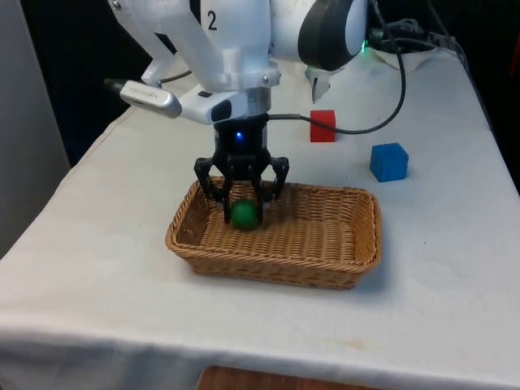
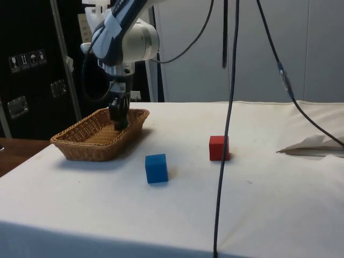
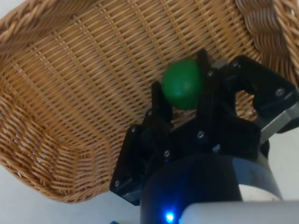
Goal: Place all non-red objects into the basket.
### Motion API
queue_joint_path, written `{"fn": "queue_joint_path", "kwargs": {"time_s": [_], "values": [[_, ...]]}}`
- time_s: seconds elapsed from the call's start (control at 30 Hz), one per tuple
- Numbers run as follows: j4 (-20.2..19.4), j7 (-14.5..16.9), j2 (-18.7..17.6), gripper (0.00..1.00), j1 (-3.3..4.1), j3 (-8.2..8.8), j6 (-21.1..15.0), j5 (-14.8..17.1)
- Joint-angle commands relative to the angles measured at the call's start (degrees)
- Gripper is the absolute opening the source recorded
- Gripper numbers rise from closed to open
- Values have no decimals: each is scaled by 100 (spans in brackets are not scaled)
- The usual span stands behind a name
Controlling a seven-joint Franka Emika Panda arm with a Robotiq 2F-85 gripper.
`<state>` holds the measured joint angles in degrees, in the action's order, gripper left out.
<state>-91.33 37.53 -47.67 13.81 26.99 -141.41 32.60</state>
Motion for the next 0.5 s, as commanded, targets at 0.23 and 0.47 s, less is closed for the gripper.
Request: {"fn": "queue_joint_path", "kwargs": {"time_s": [0.23, 0.47], "values": [[103, 40, -86, 63, -52, -46, 29, 103], [109, 40, -97, 100, -52, -46, 29, 115]]}}
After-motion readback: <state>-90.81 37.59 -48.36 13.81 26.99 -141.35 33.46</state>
